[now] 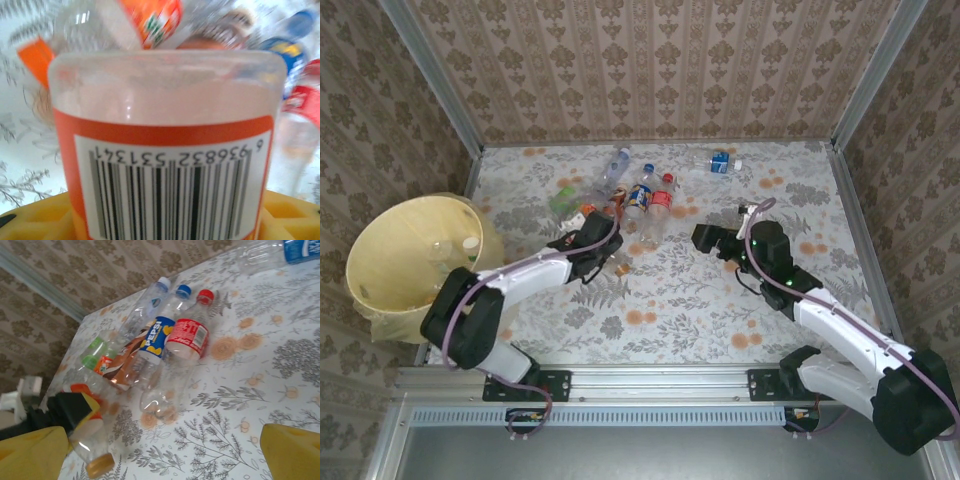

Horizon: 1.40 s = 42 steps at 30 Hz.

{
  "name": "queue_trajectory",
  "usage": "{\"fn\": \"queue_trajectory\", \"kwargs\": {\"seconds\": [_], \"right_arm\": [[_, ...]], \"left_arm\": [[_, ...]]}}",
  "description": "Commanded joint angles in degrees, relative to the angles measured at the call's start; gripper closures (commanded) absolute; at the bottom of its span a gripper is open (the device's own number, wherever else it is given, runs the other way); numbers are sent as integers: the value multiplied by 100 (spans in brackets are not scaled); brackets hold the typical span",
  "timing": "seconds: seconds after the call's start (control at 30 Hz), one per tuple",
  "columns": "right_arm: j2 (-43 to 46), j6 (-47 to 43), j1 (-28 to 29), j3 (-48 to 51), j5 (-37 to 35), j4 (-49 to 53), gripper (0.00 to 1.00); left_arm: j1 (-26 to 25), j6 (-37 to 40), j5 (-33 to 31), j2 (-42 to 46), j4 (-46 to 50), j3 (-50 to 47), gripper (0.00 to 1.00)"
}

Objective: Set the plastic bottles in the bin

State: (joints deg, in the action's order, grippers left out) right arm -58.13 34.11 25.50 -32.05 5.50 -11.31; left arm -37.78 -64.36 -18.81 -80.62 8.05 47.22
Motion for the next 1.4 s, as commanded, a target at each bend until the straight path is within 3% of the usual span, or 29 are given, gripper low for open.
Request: {"fn": "queue_trajectory", "kwargs": {"seconds": [0.0,0.6,0.83,1.0,1.1,1.27,1.37], "right_arm": [[-222,-274,159,-101,263,-328,0],[-1501,-572,491,-899,526,-1166,0],[-1822,-647,491,-1161,567,-1107,0],[-1877,-696,496,-1184,560,-1056,0],[-1839,-813,492,-1189,514,-956,0],[-1805,-1018,494,-1231,487,-703,0],[-1805,-1064,491,-1218,461,-698,0]], "left_arm": [[95,1006,-508,536,375,138,38],[713,4229,-1679,2058,3088,2810,38],[1028,5176,-3135,1795,4146,4041,38],[1648,5516,-3509,1841,4266,4102,38],[2285,5337,-3123,1977,4477,4026,38],[3625,4804,-781,2454,4550,3619,37],[4318,4657,180,2512,4757,3478,37]]}}
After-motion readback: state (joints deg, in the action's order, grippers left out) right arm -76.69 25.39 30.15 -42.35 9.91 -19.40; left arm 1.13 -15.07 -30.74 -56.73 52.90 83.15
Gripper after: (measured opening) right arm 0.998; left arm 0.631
